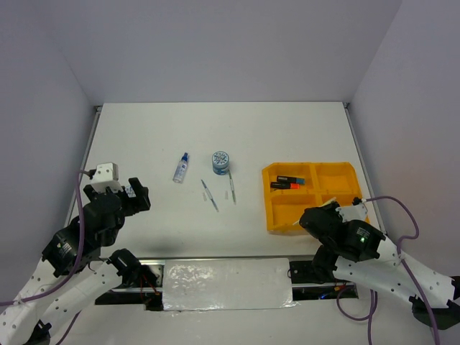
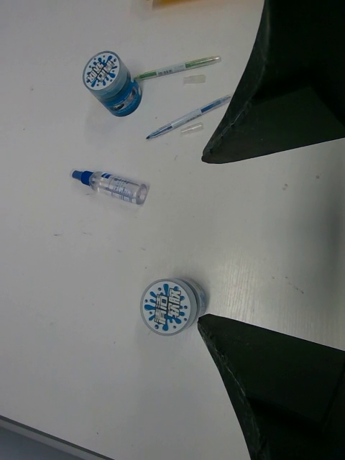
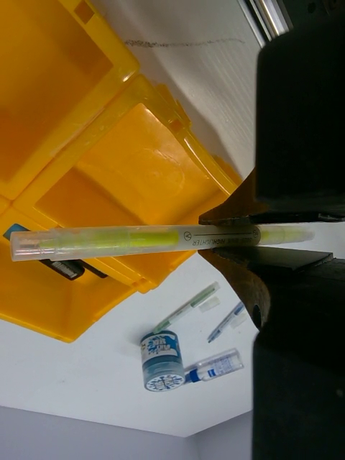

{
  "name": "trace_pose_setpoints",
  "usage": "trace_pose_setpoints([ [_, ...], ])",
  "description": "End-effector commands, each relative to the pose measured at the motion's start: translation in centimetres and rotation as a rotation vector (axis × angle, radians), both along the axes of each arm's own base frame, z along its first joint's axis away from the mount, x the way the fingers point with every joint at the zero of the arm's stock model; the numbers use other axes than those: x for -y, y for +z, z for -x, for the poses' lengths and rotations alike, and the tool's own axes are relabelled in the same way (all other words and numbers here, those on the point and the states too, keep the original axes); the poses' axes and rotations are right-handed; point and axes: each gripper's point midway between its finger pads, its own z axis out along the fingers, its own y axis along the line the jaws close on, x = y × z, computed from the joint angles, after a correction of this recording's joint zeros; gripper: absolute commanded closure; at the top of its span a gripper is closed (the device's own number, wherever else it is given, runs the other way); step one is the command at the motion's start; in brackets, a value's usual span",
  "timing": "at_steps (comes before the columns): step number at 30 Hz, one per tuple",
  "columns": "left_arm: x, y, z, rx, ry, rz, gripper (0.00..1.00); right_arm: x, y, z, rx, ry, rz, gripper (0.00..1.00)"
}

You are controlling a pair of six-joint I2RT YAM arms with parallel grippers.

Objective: Sort the stationery into containers
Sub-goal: Place the pen in the storage box.

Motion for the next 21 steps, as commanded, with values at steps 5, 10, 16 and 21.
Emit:
trace_pose_setpoints([
  [5,0.0,1.0,-0.4,0.043,0.018,0.024,0.01,1.4,2.6,-0.6,0.078,-0.058,-0.002,1.0],
  [10,0.0,1.0,-0.4,0.044,0.016,0.025,0.01,4.2,4.8,0.2,0.12,-0.099,0.043,1.0],
  [16,0.1,0.9,-0.5,0.038,0.016,0.019,0.01,6.1,8.2,0.3,0.235,-0.081,0.061,1.0],
  [21,0.2,0.9,-0.6,0.035,0.012,0.016,0.01,6.2,9.0,0.2,0.243,-0.059,0.101,1.0],
])
